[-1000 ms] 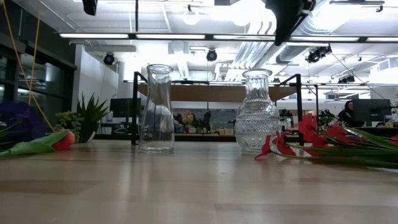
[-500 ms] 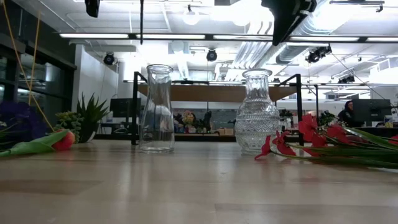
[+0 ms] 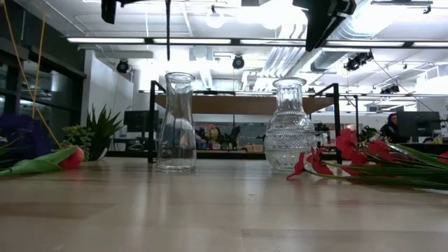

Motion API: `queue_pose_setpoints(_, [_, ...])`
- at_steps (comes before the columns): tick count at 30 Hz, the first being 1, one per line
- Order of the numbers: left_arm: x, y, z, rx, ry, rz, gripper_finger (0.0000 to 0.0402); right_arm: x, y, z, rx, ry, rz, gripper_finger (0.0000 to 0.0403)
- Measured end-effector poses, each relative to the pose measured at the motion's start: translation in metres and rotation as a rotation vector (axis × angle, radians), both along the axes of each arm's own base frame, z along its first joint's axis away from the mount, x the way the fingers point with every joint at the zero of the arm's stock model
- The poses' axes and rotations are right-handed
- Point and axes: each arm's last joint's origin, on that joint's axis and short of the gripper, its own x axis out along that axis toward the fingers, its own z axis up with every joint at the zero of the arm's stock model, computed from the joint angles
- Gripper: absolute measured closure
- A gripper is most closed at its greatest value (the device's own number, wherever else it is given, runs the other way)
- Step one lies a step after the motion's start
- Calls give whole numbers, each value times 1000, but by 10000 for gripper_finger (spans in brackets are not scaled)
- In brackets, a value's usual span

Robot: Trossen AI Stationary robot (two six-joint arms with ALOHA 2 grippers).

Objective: Pick and place flowers into a vace then onto a shelf
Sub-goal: Put the blue flower into the left transparent crystal vase

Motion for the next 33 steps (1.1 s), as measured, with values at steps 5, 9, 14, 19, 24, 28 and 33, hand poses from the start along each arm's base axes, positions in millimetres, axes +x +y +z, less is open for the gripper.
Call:
queue_pose_setpoints(5, [9, 8, -4, 1, -1, 6, 375, 0, 0, 0, 9, 2, 3, 263])
queue_pose_setpoints(9, [14, 14, -5, 1, -3, 5, 375, 0, 0, 0, 9, 6, 7, 263])
queue_pose_setpoints(14, [15, 14, -6, 3, 2, -4, 375, 0, 0, 0, 6, 11, 10, 263])
queue_pose_setpoints(19, [20, 12, -13, 10, 30, -6, 375, 0, 0, 0, -2, 14, 15, 263])
queue_pose_setpoints(24, [25, 10, -23, 12, 62, 3, 375, 0, 0, 0, -8, 18, 22, 263])
queue_pose_setpoints(28, [27, 9, -26, 16, 73, 13, 375, 0, 0, 0, -7, 17, 22, 263])
queue_pose_setpoints(33, [27, 9, -27, 17, 81, 12, 375, 1, 0, 0, -7, 13, 22, 263])
